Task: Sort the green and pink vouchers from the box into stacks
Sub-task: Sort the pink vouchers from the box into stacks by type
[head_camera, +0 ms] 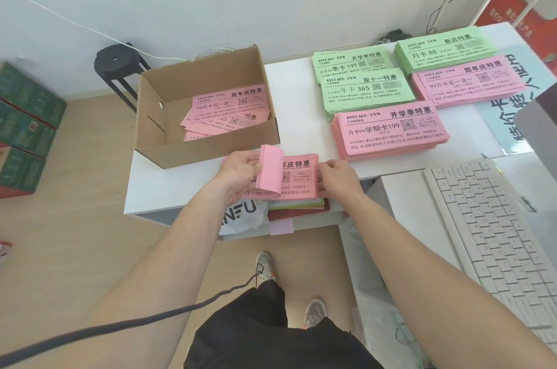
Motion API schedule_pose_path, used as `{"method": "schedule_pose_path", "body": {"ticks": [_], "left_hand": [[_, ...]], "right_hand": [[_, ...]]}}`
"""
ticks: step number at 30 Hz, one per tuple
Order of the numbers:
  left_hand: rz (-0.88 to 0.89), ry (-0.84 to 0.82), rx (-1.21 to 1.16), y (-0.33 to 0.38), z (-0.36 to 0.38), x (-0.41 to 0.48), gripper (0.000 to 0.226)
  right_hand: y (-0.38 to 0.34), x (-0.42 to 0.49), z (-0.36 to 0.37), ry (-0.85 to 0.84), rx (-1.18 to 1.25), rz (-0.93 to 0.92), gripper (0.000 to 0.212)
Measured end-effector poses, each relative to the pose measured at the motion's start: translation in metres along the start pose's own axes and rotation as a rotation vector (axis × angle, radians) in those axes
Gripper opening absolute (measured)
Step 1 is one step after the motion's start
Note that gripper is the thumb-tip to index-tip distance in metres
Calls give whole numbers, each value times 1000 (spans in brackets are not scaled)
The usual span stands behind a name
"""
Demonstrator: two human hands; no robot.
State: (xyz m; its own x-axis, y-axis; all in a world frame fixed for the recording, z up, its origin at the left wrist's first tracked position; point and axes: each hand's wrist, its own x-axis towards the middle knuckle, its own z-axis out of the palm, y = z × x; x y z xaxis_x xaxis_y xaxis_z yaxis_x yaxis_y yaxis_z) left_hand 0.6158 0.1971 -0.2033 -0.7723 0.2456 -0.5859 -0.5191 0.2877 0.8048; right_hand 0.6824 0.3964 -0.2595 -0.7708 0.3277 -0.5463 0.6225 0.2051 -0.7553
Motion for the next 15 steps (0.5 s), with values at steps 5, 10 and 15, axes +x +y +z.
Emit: {"method": "schedule_pose_path", "body": {"ticks": [5,10,15], "left_hand": [[-11,-16,-10,1,1,-1,34],[-17,-7,17,-2,-1,3,33],[-16,-22,35,-3,-2,4,33]], "right_hand": [[3,3,1,-11,11,11,40],[0,1,0,-5,6,3,43],[-1,0,0,7,-21,-7,42]]}}
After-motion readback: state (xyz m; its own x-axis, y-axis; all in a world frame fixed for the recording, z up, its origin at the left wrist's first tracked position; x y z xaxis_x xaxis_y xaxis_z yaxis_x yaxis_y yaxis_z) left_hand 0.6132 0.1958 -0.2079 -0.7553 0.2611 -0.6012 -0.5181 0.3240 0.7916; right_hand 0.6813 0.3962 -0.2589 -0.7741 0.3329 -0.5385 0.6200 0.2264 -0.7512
